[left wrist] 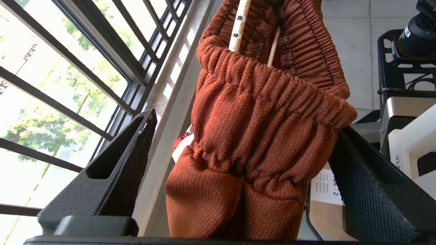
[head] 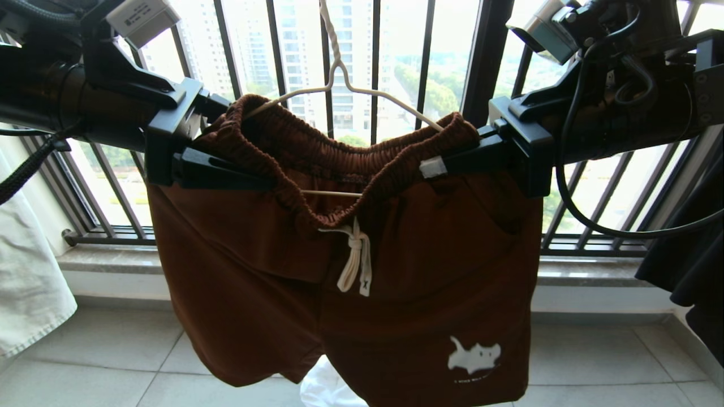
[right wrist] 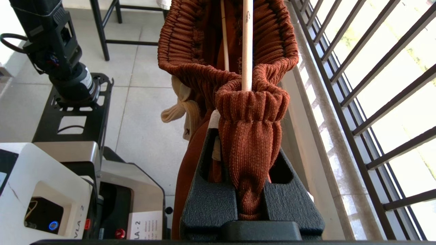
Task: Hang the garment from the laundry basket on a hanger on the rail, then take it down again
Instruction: Hang the clothes rack on the clothesline
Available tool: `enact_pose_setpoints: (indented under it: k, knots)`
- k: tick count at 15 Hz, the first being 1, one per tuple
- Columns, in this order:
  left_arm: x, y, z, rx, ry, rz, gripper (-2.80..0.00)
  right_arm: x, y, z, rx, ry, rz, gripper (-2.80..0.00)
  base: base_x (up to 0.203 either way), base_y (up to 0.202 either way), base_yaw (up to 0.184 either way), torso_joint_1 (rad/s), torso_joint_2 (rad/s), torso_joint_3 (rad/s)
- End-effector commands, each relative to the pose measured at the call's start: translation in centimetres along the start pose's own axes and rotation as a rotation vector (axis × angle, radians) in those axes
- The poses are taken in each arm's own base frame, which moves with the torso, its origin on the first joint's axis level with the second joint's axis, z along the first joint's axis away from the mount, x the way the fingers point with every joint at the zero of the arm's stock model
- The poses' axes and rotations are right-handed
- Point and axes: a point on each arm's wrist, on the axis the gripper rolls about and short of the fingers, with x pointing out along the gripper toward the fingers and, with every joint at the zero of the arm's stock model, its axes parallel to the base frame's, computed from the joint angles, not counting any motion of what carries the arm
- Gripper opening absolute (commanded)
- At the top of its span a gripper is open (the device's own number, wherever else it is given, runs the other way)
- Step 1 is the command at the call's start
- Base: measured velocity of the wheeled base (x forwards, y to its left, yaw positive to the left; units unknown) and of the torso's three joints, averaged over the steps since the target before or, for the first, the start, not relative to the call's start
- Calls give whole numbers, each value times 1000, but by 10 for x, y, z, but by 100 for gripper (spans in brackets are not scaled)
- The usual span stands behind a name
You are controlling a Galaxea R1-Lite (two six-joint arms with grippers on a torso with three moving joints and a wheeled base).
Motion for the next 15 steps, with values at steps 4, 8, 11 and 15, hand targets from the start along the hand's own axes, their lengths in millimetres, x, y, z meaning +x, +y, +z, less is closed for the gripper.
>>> enact_pose_setpoints:
  k: [4, 8, 11, 15]
  knots:
    - [1, 0, -1, -1, -2, -9, -280, 0, 0, 0, -4, -3, 5, -280, 0, 0, 0, 0, 0, 0]
    - [2, -1, 0, 0, -6, -15, -280, 0, -1, -1, -3, 0, 5, -280, 0, 0, 0, 0, 0, 0]
    - [2, -2, -1, -6, -15, -27, -280, 1, -1, -1, -4, 1, 4, -280, 0, 0, 0, 0, 0, 0]
    - [3, -2, -1, -6, -15, -28, -280, 2, -2, -2, -5, 2, 3, -280, 0, 0, 0, 0, 0, 0]
